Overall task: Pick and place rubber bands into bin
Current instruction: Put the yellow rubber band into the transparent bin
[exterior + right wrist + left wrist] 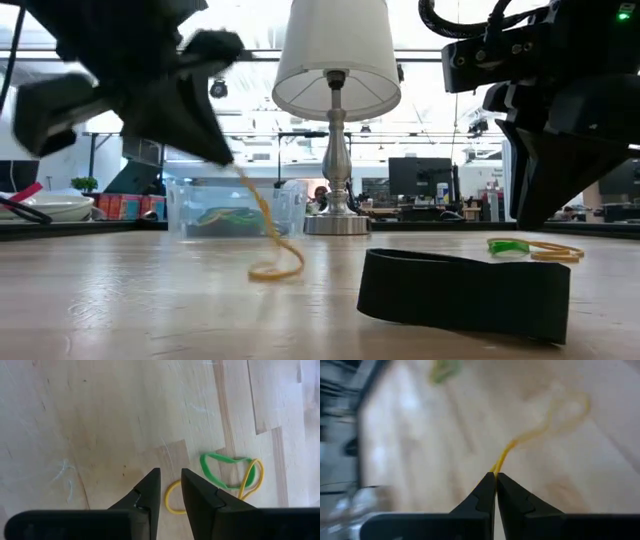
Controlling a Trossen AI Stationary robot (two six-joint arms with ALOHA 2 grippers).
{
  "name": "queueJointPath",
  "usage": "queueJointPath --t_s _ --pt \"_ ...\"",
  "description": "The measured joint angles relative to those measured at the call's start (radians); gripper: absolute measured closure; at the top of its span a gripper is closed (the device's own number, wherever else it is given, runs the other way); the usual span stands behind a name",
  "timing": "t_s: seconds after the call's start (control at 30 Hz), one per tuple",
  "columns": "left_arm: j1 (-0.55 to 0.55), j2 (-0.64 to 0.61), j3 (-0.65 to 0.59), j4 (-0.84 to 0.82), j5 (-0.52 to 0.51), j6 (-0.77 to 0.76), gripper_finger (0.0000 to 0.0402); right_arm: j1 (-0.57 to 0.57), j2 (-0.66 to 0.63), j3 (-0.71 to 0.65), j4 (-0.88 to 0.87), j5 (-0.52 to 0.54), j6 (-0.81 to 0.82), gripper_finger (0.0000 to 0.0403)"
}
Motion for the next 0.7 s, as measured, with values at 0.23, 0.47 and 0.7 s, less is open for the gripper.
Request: queueJointPath --t_s 0.23,0.47,0.7 --pt "-0.059 -0.065 -0.041 0.015 -0.297 -0.008 0.0401 0.0 0.0 -0.003 0.003 0.003 0.0 0.0332" --pt "-0.061 -0.077 -0.043 0.02 -0.513 0.045 0.0401 0.0 0.0 -0.002 0.012 0.027 -0.004 0.0332" --pt "-0.038 -0.157 -0.041 0.041 -0.538 0.128 0.0401 0.0 0.0 -0.002 0.017 0.027 -0.006 0.0339"
